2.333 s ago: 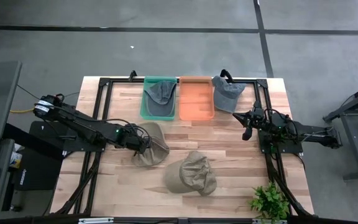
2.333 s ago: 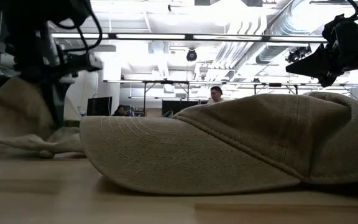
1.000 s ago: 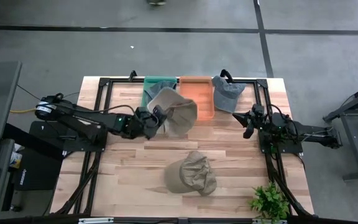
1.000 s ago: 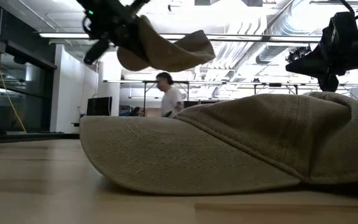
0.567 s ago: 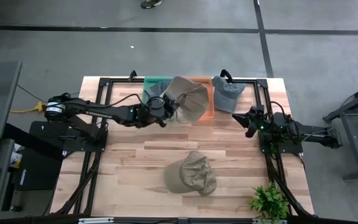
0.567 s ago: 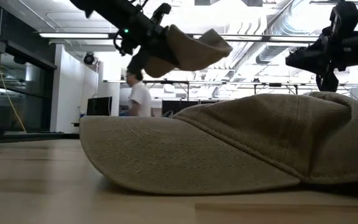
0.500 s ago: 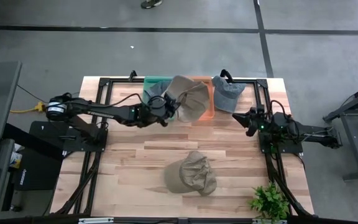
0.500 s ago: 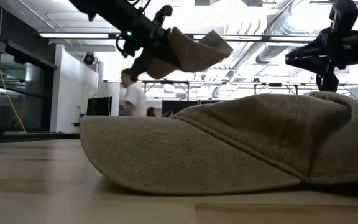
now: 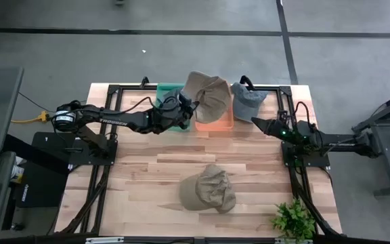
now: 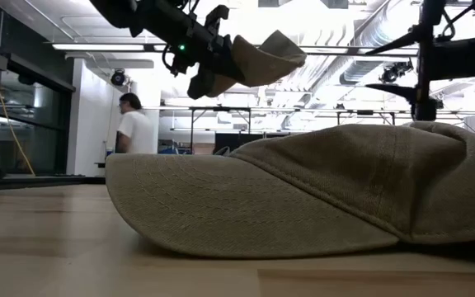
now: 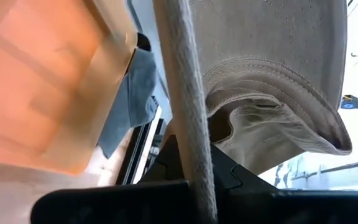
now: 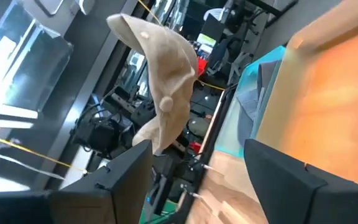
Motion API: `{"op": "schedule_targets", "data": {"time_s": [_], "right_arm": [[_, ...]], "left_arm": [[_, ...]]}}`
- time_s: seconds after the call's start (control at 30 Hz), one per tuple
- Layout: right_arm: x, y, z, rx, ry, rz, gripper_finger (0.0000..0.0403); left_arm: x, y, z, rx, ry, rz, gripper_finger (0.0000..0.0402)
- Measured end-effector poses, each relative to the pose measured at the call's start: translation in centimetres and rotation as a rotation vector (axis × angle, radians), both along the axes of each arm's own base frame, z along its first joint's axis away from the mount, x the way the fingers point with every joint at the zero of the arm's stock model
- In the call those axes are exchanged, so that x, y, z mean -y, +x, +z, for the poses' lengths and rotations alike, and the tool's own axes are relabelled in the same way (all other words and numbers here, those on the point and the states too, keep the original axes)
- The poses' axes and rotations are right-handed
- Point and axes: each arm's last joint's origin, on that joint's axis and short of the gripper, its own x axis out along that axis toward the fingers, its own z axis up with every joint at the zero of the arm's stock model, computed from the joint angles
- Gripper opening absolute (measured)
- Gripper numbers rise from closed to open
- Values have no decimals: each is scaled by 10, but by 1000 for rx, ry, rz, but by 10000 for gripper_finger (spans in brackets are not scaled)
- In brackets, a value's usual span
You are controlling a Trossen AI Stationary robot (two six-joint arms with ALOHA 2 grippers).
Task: Pick & Place hat
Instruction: Put the left brown cap into the orange bin
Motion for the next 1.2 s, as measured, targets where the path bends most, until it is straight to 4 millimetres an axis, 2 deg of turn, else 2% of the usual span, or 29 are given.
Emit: {"op": "schedule_targets", "data": {"time_s": [0.33,0.43,0.53,0.77,0.87,1.03,1.2], "right_arm": [[5,35,1,137,77,-63,252],[6,46,-2,122,102,-64,252],[4,65,1,74,109,-53,252],[2,117,34,42,10,-97,252],[3,139,42,23,11,-91,252],[3,167,41,-31,52,-68,252],[5,183,38,-29,84,-89,252]], "left_arm": [[-13,-2,5,15,49,49,0],[-14,-3,6,13,64,84,0],[-15,-3,6,10,69,112,0],[-15,-4,4,-8,75,139,0],[-15,-4,4,-27,85,141,0],[-16,-5,4,-59,116,149,0],[-15,-4,4,-75,132,143,0]]}}
